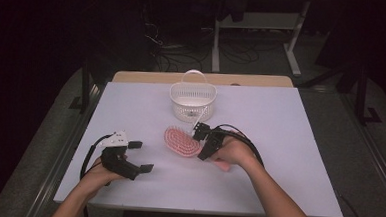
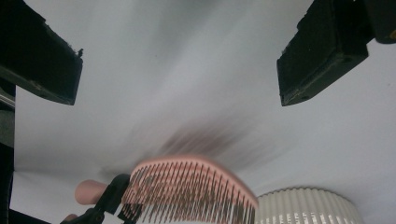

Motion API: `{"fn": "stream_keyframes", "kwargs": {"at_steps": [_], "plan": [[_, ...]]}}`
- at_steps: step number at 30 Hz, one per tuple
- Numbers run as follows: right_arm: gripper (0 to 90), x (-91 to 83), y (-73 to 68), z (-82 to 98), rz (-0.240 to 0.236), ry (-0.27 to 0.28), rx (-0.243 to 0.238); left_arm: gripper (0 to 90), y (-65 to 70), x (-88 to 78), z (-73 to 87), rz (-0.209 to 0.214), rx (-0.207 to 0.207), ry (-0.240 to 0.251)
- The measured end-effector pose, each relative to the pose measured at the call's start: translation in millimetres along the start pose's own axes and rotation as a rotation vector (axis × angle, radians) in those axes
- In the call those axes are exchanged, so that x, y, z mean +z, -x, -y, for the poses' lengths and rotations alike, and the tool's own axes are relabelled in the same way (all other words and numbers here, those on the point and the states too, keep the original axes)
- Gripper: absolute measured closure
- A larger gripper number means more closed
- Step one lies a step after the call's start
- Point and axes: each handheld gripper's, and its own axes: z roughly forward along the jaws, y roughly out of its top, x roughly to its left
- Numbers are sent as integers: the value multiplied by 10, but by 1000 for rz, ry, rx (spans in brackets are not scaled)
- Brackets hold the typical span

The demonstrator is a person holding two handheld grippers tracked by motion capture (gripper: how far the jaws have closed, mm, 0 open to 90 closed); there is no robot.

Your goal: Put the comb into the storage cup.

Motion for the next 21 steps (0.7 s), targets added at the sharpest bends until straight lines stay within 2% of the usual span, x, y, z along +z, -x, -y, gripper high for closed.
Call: {"fn": "stream_keyframes", "kwargs": {"at_steps": [8, 17, 21], "plan": [[689, -129, 73, 169, 3, 104, 20, 1, 5, 2, -7, 3, -13, 6], [689, -227, 125, 382, 22, 253, 51, 1, -6, 0, -5, -8, -18, 6], [688, -263, 139, 461, 28, 296, 62, 1, -6, 7, -7, -10, -18, 6]]}}
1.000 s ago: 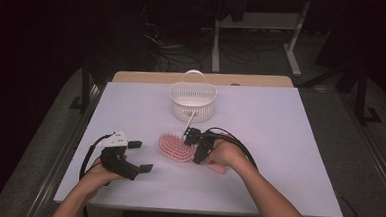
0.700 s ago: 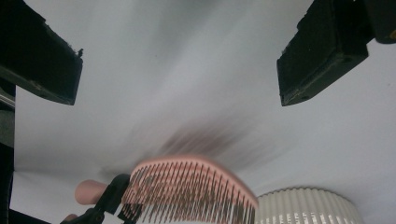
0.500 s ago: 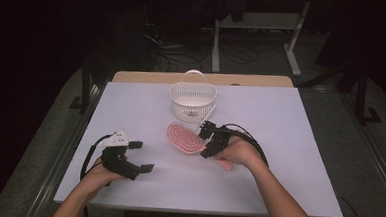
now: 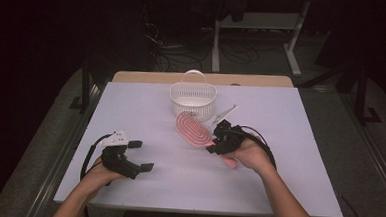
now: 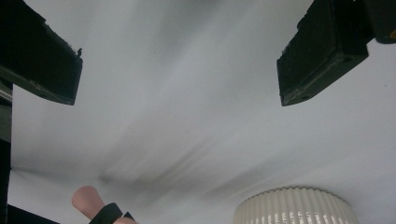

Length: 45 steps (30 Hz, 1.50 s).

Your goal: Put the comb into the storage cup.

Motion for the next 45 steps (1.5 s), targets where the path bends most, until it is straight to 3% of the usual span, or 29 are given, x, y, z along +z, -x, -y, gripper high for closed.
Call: {"fn": "stream_keyframes", "kwargs": {"at_steps": [13, 23, 33, 45], "plan": [[688, -101, 79, 148, -20, 180, 22, 1, -21, -29, -62, 0, -11, 23], [688, -145, 111, 184, -17, 226, 29, 1, -46, 8, -222, 13, -17, 45], [688, -208, 135, 215, -6, 243, 31, 1, -46, 56, -378, 32, 5, 52], [688, -214, 128, 201, -3, 259, 24, 1, -72, 106, -527, 50, 3, 76]]}}
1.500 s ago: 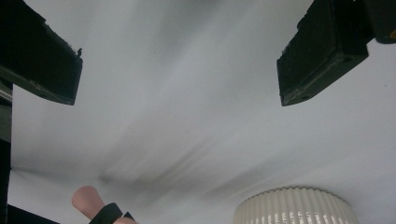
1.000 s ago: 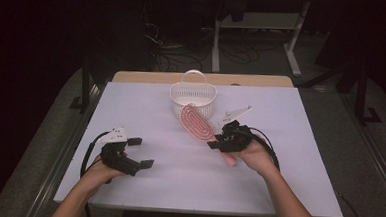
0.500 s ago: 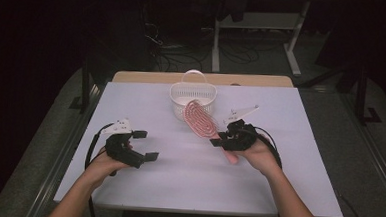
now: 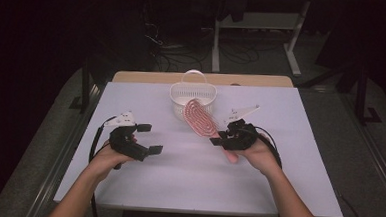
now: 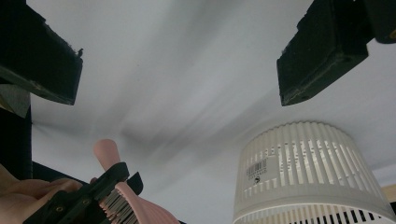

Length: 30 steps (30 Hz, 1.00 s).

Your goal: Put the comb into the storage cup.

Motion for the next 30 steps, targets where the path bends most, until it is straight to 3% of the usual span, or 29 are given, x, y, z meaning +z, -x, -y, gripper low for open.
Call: {"fn": "stream_keyframes", "kwargs": {"at_steps": [30], "plan": [[688, -131, 40, -29, 28, 36, 3, 1, 8, 256, -424, 57, 36, 23]]}}
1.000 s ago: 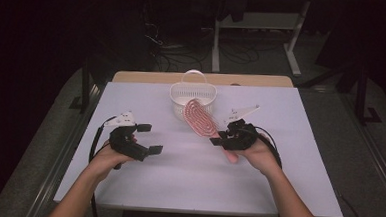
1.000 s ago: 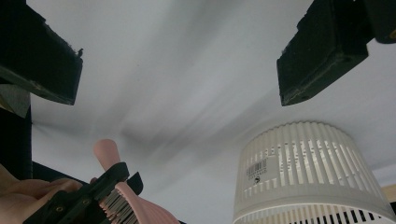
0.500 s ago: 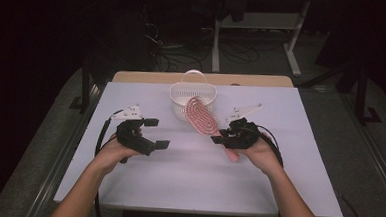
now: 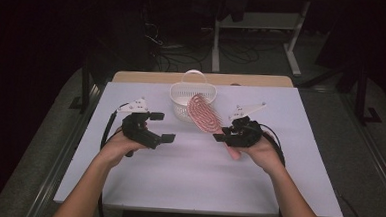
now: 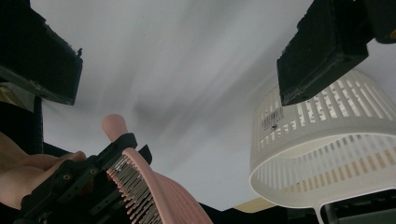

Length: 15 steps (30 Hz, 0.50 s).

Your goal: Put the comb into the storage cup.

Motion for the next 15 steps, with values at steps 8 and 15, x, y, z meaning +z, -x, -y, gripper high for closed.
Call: {"fn": "stream_keyframes", "kwargs": {"at_steps": [8, 15], "plan": [[688, -14, 12, -2, 6, 4, -2, 1, -3, 94, -99, 13, 11, 11], [688, -23, 10, 5, 16, 15, 1, 1, 19, 105, -103, 16, 8, 32]]}}
